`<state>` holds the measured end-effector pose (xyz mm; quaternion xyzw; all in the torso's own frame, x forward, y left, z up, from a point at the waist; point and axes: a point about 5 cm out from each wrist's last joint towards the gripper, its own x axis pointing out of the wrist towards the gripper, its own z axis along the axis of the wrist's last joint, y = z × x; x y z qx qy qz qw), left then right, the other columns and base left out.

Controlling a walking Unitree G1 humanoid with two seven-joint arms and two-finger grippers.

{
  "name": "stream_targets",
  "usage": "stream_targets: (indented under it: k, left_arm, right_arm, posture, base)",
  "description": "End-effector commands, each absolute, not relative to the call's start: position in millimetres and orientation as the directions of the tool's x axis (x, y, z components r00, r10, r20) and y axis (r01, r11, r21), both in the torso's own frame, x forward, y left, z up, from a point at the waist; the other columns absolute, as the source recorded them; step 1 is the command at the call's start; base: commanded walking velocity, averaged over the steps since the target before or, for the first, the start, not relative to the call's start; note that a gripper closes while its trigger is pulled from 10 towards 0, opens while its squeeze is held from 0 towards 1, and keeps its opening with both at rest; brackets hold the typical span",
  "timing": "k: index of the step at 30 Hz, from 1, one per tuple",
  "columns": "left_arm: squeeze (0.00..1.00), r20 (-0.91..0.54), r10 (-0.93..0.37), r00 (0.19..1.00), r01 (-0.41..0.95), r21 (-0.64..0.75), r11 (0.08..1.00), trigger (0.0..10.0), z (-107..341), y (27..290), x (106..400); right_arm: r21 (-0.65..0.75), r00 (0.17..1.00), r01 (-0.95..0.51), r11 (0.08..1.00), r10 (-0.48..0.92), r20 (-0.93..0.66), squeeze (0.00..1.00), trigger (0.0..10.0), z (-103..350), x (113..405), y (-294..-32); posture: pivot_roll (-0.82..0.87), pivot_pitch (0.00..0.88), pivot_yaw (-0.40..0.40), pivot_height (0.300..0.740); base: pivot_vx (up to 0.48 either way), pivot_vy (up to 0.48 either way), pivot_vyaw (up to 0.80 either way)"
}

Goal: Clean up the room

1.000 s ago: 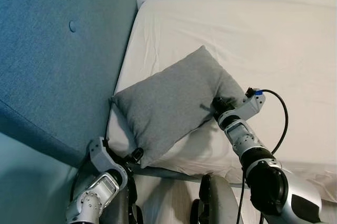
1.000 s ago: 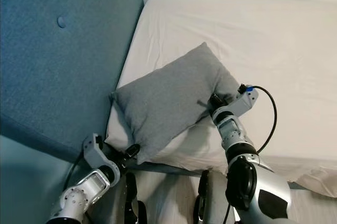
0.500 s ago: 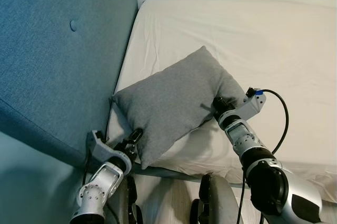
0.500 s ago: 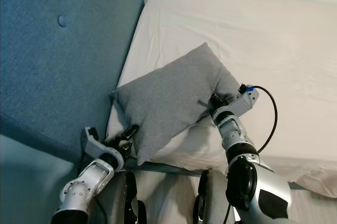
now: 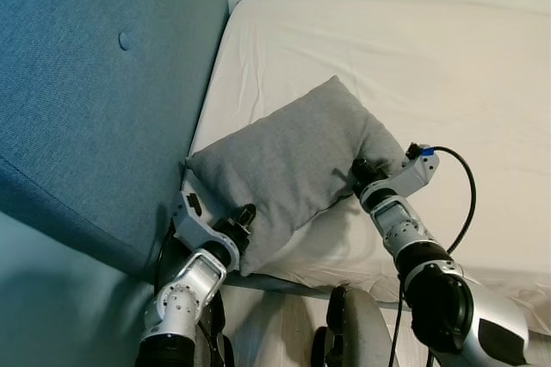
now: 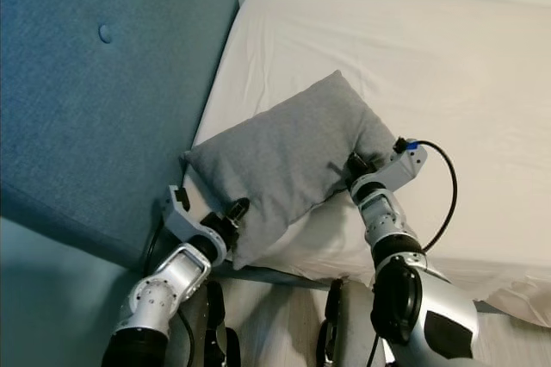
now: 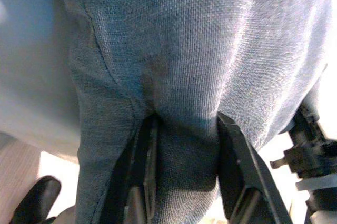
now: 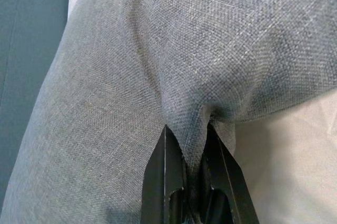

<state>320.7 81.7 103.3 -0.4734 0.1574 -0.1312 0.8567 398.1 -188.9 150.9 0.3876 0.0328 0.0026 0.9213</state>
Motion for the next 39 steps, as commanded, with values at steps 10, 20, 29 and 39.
stream_targets:
  k: [10, 20, 29, 39]
  left_arm:
    - [0.00, -0.233, -0.441, 0.867, 0.049, -0.840, 0.540, 0.0, 78.2, 53.6, 296.8]
    - [0.00, -0.011, -0.338, 0.941, 0.235, -0.697, 0.678, 0.0, 134.9, 87.0, 314.5]
    - [0.00, 0.132, -0.258, 0.957, 0.281, -0.643, 0.713, 0.0, 171.9, 113.1, 318.0]
    - [0.00, 0.282, -0.191, 0.940, 0.323, -0.557, 0.765, 0.0, 210.2, 127.9, 309.0]
  right_arm:
    - [0.708, 0.989, 0.038, 0.705, 0.073, -0.127, 0.00, 0.0, 130.9, 391.5, -179.2]
    - [0.535, 0.985, -0.089, 0.840, 0.154, -0.079, 0.00, 2.0, 163.7, 405.8, -159.3]
    - [0.476, 0.976, -0.182, 0.860, 0.218, -0.021, 0.00, 10.0, 189.6, 414.2, -134.6]
    - [0.384, 0.935, -0.351, 0.854, 0.341, 0.097, 0.00, 10.0, 232.5, 420.4, -93.5]
  posture:
    - [0.14, 0.398, -0.009, 0.596]
    - [0.13, 0.383, -0.015, 0.596]
    - [0.13, 0.376, -0.019, 0.596]
    - [0.15, 0.377, -0.027, 0.596]
  base:
    - [0.000, 0.000, 0.00]
    - [0.000, 0.000, 0.00]
    - [0.000, 0.000, 0.00]
    - [0.000, 0.000, 0.00]
